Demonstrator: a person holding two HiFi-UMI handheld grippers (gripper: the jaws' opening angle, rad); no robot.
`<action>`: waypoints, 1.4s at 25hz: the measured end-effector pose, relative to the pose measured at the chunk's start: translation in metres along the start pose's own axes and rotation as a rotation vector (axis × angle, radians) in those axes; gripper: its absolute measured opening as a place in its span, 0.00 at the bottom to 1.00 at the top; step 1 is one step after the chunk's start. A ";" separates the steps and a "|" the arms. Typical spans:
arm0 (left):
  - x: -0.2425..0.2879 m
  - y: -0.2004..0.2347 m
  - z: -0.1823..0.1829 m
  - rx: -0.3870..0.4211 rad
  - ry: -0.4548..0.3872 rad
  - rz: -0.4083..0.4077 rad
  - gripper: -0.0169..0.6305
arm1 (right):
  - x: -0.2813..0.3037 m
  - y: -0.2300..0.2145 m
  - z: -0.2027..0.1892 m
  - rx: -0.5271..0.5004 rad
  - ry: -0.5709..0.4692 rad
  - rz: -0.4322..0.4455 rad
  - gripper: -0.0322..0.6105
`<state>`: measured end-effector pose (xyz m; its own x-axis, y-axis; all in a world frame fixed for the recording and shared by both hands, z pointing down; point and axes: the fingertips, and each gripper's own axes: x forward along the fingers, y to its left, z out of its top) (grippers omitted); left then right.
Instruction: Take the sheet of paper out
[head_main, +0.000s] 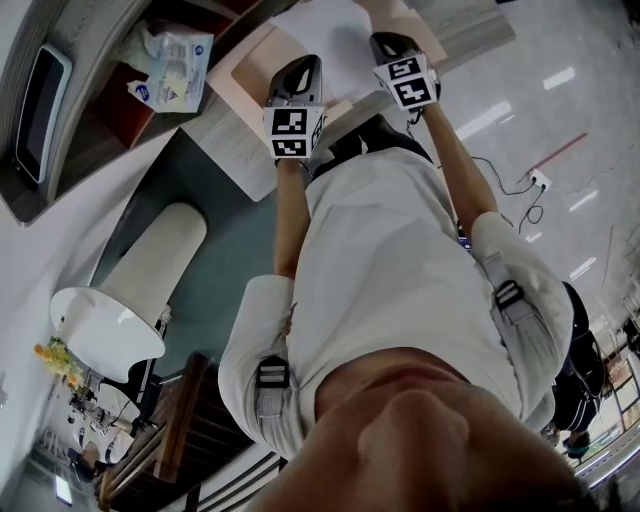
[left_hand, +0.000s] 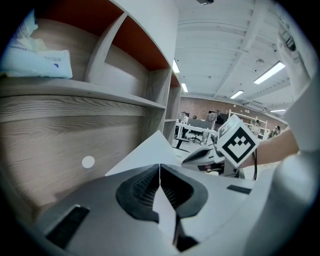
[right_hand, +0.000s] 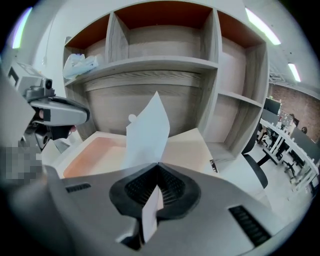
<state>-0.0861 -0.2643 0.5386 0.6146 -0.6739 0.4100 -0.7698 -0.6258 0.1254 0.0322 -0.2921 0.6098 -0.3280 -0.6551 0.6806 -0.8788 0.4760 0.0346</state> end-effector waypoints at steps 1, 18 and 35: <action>-0.002 0.000 0.003 0.001 -0.006 0.001 0.06 | -0.004 0.000 0.003 0.000 -0.010 0.000 0.08; -0.033 -0.015 0.055 0.028 -0.101 0.025 0.06 | -0.080 0.018 0.065 -0.006 -0.205 0.034 0.08; -0.081 -0.014 0.110 0.045 -0.190 0.102 0.06 | -0.157 0.041 0.130 -0.044 -0.390 0.067 0.08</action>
<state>-0.1061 -0.2437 0.4036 0.5587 -0.7937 0.2407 -0.8237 -0.5648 0.0495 0.0031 -0.2458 0.4091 -0.4983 -0.7917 0.3535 -0.8383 0.5440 0.0365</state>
